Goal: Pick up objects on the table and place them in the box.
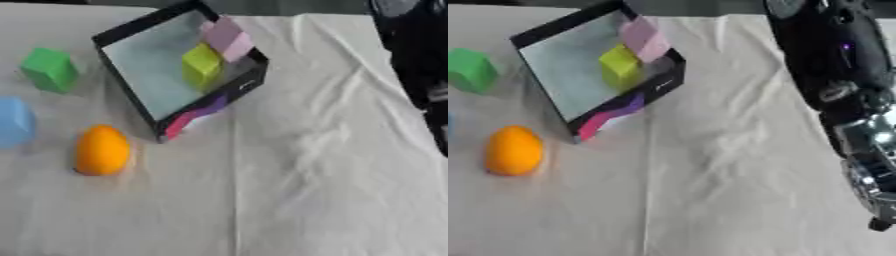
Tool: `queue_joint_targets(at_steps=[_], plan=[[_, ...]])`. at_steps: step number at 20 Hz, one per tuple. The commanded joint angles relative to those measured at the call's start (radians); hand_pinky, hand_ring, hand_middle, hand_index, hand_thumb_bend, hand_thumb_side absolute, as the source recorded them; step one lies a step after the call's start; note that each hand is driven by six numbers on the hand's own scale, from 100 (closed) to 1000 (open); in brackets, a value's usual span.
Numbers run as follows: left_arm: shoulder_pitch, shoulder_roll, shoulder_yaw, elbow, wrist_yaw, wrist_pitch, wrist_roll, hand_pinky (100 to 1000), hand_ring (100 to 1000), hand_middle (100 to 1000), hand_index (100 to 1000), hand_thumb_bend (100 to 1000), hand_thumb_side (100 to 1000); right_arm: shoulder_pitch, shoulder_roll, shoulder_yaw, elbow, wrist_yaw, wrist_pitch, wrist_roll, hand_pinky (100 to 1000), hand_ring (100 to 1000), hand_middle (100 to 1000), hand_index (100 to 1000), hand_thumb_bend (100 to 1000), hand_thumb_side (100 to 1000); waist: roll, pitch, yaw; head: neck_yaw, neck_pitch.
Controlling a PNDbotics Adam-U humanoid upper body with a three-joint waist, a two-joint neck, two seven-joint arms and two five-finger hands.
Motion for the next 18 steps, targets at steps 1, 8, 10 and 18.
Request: queue_joint_targets(at_steps=[1, 8, 10, 18], plan=[[-0.005, 0.034, 0.015, -0.012, -0.007, -0.002, 0.005, 860, 843, 813, 797, 182, 667, 0.040, -0.057, -0.091, -0.099, -0.060, 0.055, -0.052, 860, 793, 777, 843, 100, 442, 0.010, -0.029, -0.005, 0.014, -0.010], [-0.006, 0.037, 0.018, -0.016, -0.010, -0.003, 0.004, 859, 842, 814, 799, 177, 666, 0.237, -0.025, -0.256, -0.296, -0.181, 0.176, -0.173, 863, 782, 772, 830, 100, 428, 0.017, -0.018, -0.019, 0.025, -0.020], [-0.007, 0.038, 0.020, -0.017, -0.010, -0.004, 0.005, 859, 842, 814, 799, 177, 666, 0.296, -0.014, -0.274, -0.352, -0.217, 0.212, -0.209, 867, 788, 792, 840, 100, 450, 0.019, -0.017, -0.022, 0.026, -0.018], [-0.016, 0.031, 0.016, -0.019, -0.007, -0.001, -0.005, 859, 843, 820, 805, 176, 667, 0.521, 0.085, -0.304, -0.472, -0.356, 0.234, -0.348, 890, 814, 818, 859, 100, 624, 0.030, -0.015, -0.020, 0.027, -0.006]])
